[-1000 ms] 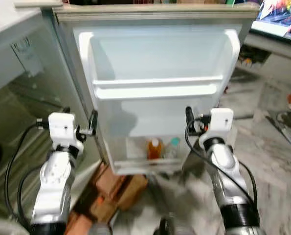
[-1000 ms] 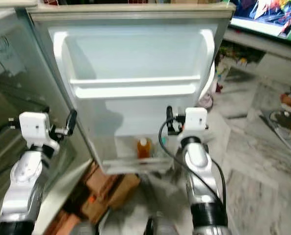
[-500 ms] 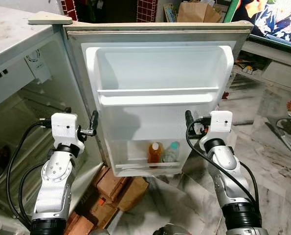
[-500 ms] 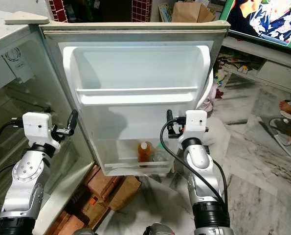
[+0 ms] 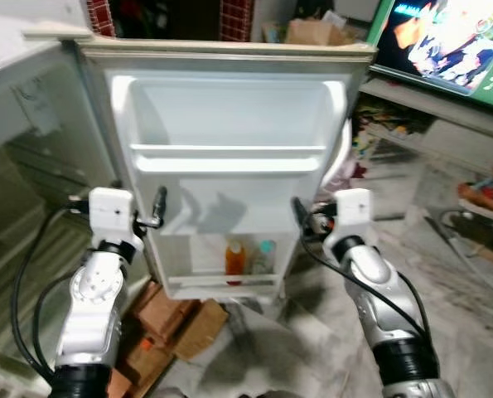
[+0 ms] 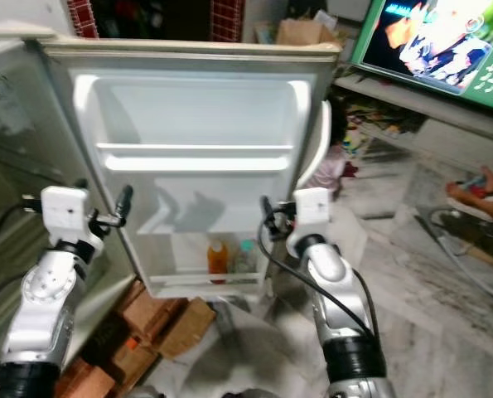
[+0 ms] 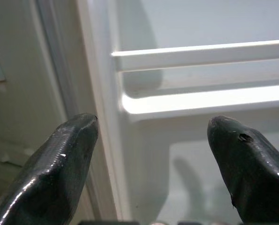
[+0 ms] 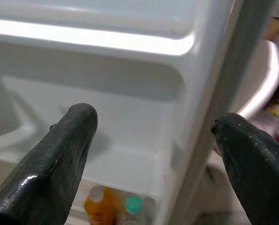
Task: Restocking fridge
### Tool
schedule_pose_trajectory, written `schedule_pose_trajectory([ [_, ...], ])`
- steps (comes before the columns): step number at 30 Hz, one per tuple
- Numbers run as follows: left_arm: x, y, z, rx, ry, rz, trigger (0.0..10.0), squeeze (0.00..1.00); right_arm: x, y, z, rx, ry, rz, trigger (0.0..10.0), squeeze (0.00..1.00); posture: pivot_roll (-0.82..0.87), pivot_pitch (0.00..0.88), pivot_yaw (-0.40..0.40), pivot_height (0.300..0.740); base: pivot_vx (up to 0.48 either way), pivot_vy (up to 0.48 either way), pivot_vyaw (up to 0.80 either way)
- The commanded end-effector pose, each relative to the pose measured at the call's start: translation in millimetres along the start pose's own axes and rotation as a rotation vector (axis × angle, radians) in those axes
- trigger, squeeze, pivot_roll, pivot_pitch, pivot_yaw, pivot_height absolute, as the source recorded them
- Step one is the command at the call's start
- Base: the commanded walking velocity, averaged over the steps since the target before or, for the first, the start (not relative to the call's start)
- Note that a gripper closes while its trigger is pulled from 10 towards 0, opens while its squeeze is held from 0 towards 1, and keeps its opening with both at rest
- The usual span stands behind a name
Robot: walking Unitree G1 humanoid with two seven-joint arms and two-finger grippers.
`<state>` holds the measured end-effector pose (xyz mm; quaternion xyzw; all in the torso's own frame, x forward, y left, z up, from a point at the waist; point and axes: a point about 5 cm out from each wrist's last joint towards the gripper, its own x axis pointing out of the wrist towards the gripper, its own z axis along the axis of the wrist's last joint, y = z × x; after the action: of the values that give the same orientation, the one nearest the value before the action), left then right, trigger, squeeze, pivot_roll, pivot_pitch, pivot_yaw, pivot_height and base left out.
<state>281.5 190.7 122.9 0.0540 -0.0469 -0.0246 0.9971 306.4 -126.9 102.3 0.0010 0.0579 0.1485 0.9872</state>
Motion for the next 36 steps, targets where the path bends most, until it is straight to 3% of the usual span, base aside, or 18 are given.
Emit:
schedule_pose_trajectory([
  [1,-0.4,-5.6,-2,-0.003,0.006,-0.009,10.0,0.00,-3.0,-4.0,-7,-0.019,0.052,0.034,10.0,0.00,0.08,0.000,-0.057,0.740,0.000,-0.416,0.00],
  [8,-0.1,-6.2,-1,0.006,-0.001,-0.008,10.0,0.00,-0.3,7.1,-1,-0.059,0.018,0.134,10.0,0.00,0.08,0.000,-0.057,0.740,0.000,-0.407,0.40],
  [20,1.2,-6.6,-1,0.034,0.008,-0.001,10.0,0.00,-0.7,5.1,6,-0.054,-0.031,0.097,10.0,0.00,0.08,0.000,-0.055,0.740,0.000,-0.448,0.66],
  [27,2.0,-7.9,-1,0.051,0.003,-0.007,10.0,0.00,0.7,15.7,12,-0.108,-0.081,0.157,10.0,0.00,0.09,0.000,-0.059,0.740,0.000,-0.433,0.59],
  [36,2.4,-8.1,-2,0.053,0.002,-0.006,10.0,0.00,5.5,8.9,17,-0.116,-0.097,0.144,10.0,0.00,0.09,0.000,-0.063,0.740,0.286,-0.359,0.72],
])
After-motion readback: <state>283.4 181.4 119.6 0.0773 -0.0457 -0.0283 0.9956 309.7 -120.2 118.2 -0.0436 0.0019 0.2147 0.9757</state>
